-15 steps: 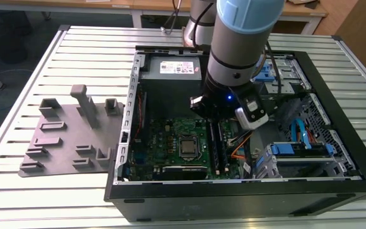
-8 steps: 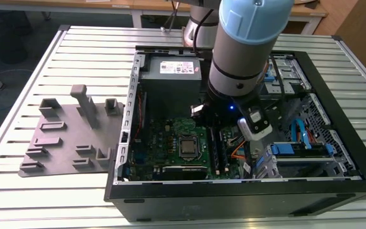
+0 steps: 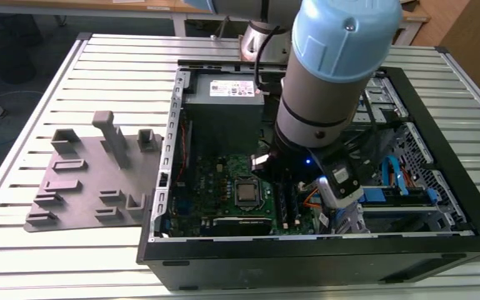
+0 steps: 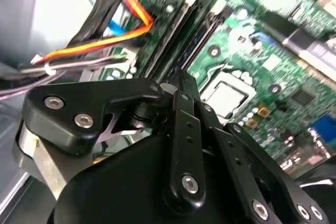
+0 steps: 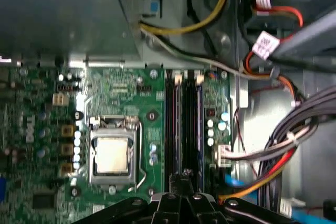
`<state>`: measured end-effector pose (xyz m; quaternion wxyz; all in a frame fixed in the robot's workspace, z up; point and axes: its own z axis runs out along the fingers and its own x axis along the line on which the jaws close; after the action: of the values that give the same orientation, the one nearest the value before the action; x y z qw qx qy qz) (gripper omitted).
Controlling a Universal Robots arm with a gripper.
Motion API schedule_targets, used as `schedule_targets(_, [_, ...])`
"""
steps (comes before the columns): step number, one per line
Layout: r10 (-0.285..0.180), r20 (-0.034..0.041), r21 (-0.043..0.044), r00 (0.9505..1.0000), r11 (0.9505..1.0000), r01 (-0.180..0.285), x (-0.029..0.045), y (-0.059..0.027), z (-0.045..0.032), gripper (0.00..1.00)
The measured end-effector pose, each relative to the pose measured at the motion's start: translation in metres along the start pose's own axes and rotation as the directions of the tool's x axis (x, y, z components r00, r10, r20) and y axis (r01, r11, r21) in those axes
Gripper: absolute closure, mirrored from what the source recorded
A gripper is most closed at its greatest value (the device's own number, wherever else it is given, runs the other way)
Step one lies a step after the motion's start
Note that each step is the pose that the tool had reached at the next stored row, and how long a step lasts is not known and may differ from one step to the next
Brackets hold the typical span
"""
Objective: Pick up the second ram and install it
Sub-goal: 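Press down the second ram until it locks into place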
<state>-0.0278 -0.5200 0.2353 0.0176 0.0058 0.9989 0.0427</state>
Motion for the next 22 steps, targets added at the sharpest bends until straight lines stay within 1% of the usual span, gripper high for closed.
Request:
schedule_targets(3, [0.000, 0.0000, -0.0001, 1.0000, 1.0000, 0.000, 0.0000, -0.0063, 0.0030, 0.93])
schedule_targets(6, [0.000, -0.0002, 0.0000, 1.0000, 1.0000, 0.000, 0.0002, -0.0094, 0.0070, 0.93])
schedule_targets(9, [0.000, -0.0004, 0.0010, 1.0000, 1.0000, 0.000, 0.0003, -0.0104, 0.0106, 0.93])
schedule_targets(15, [0.000, -0.0005, 0.0121, 1.0000, 0.9999, 0.000, 0.0004, -0.0107, 0.0141, 0.93])
schedule_targets(22, [-0.001, -0.0004, 0.0149, 1.0000, 0.9999, 0.001, 0.0005, -0.0110, 0.0173, 0.93])
